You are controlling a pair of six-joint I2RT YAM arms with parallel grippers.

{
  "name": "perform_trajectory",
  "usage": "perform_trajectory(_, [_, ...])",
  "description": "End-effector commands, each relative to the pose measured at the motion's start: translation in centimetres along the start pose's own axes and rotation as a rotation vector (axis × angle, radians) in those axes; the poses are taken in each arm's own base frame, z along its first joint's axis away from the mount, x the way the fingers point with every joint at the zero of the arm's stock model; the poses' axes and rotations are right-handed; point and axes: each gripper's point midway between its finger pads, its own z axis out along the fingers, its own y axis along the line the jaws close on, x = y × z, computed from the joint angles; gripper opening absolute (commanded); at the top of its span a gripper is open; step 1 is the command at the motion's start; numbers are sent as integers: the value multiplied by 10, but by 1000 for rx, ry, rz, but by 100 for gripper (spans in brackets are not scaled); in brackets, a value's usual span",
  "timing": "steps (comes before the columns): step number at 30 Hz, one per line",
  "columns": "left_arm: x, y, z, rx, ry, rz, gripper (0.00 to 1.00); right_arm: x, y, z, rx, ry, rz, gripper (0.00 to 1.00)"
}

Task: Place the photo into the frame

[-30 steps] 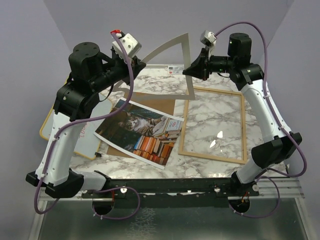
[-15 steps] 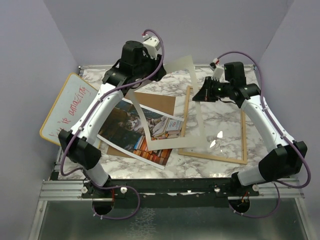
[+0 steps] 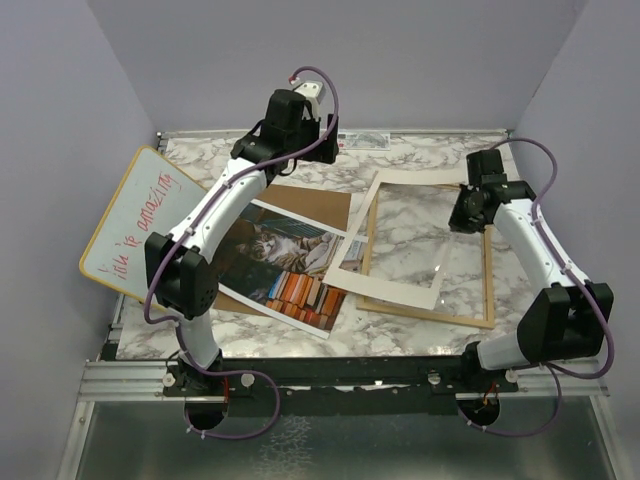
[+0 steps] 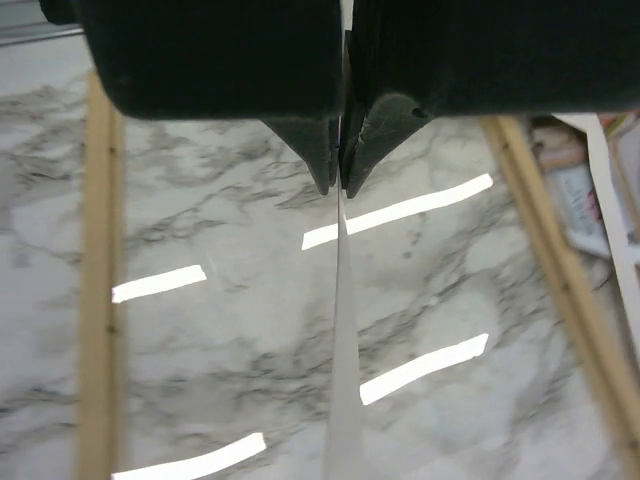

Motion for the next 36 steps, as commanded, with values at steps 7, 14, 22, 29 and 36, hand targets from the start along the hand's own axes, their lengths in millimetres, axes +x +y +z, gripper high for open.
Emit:
perform_trajectory(7, [84, 57, 12, -236, 143, -60, 91, -35, -88, 3, 431, -108, -87, 0])
perform_trajectory(14, [145, 61, 18, -220, 270, -106, 90, -53, -104, 9, 526, -102, -281, 0])
perform_trajectory(22, [166, 65, 22, -223, 316, -93, 89, -63, -109, 23, 557, -44, -469, 0])
perform_trajectory(29, [165, 63, 28, -214, 319, -90, 89, -58, -115, 29, 556, -21, -587, 1])
perform_trajectory(36, [162, 60, 34, -194, 320, -90, 89, -42, -122, 25, 542, -6, -657, 1])
